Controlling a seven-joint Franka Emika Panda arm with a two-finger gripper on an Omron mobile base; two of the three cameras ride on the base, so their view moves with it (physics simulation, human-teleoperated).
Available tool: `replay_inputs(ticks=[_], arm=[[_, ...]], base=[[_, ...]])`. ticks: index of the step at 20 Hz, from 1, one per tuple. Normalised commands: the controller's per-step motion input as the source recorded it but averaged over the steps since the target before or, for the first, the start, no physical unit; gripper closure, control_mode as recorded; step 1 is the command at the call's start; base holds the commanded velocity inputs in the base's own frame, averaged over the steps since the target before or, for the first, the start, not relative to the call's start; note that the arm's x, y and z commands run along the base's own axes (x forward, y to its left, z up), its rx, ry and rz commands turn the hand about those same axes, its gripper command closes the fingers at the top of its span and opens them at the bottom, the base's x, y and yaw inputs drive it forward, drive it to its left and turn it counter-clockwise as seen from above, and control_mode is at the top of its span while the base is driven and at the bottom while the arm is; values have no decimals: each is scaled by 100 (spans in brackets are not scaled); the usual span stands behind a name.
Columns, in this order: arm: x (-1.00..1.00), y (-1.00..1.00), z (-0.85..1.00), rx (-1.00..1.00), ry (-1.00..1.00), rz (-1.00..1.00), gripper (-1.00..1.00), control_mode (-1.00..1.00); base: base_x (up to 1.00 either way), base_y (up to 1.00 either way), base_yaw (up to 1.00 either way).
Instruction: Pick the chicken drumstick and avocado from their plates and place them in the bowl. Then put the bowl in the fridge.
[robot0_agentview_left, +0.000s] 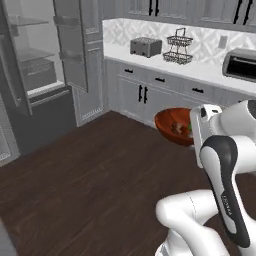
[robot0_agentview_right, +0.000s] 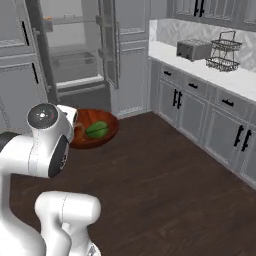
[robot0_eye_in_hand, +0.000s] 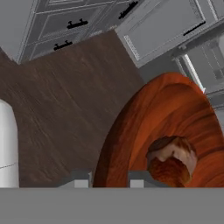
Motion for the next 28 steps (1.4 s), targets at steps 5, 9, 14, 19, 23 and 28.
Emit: replay_inputs(ticks=[5, 9, 14, 19, 23, 28], arm=[[0, 0, 0, 0, 0, 0, 100, 100], [0, 0, 0, 0, 0, 0, 100, 100], [0, 0, 0, 0, 0, 0, 100, 100], [0, 0, 0, 0, 0, 0, 100, 100], [0, 0, 0, 0, 0, 0, 100, 100], [0, 0, 0, 0, 0, 0, 100, 100]], base=[[100, -36, 75], [99, -48, 70], [93, -61, 57], [92, -66, 25], [100, -61, 6], [94, -24, 0]])
